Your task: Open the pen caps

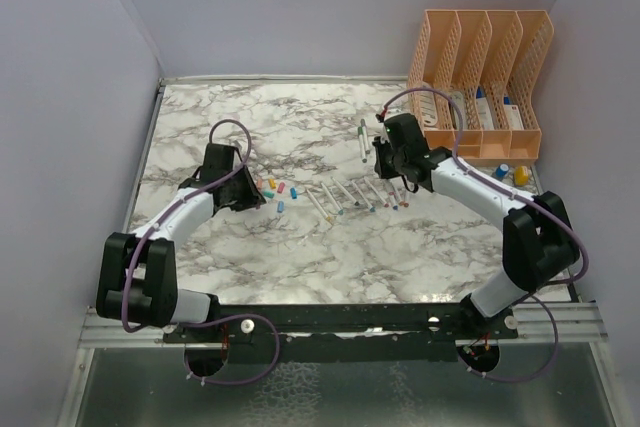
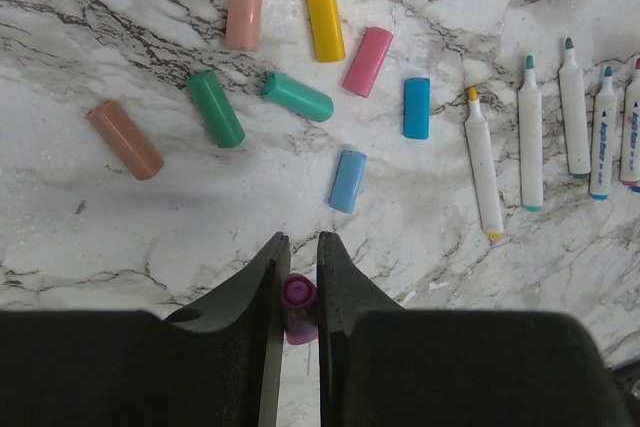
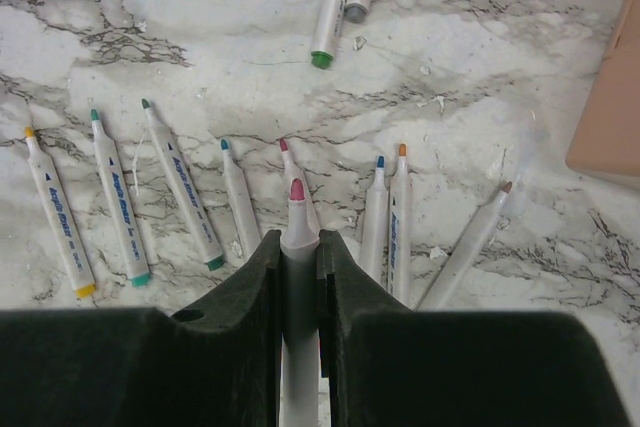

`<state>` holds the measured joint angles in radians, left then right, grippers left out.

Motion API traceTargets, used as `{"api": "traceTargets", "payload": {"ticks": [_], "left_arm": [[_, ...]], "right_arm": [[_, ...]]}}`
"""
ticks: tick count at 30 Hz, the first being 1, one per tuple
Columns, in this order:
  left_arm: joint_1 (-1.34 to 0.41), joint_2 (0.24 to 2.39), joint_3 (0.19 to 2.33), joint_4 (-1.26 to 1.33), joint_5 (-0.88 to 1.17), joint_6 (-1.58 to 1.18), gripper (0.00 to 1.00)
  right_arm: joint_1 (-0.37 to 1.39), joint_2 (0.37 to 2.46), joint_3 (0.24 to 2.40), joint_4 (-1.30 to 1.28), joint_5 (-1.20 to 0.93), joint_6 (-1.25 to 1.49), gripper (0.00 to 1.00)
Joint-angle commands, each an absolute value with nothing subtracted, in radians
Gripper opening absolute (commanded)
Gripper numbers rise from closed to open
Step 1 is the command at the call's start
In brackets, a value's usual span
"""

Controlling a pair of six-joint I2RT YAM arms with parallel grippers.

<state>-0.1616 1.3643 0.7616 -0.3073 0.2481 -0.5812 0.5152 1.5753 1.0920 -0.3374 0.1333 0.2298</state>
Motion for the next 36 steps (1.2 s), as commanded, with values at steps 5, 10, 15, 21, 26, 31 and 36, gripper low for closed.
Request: {"api": "traceTargets", "payload": {"ticks": [5, 10, 15, 21, 26, 31, 36], "left_arm": [[-0.178, 1.392, 0.730, -0.309, 0.215, -0.556, 0.00], [-0.179, 1.412, 0.717, -0.305, 0.211, -0.548, 0.00], [-0.179, 1.430, 0.711, -0.301, 0.215, -0.540, 0.10], [-0.179, 1.437, 0.701, -0.295, 0.223, -0.538, 0.23], [-0.179, 1.437, 0.709, -0.301, 0.229, -0.530, 0.38], [-0.179, 1.420, 0.741, -0.328, 0.220, -0.524, 0.49], [-0.178, 1.378, 0.785, -0.349, 0.205, -0.528, 0.50]], "right_arm": [[0.514, 1.620, 1.146, -0.301, 0.087, 0.202, 0.01], [0.508, 1.641, 1.155, -0.364, 0.285, 0.284, 0.01], [0.448, 1.639, 1.120, -0.394, 0.304, 0.356, 0.01], [0.365, 1.596, 1.034, -0.386, 0.305, 0.432, 0.01], [0.327, 1.605, 0.999, -0.402, 0.310, 0.475, 0.01], [0.309, 1.621, 0.963, -0.393, 0.328, 0.506, 0.01], [0.290, 1.650, 0.940, -0.374, 0.316, 0.509, 0.01]]}}
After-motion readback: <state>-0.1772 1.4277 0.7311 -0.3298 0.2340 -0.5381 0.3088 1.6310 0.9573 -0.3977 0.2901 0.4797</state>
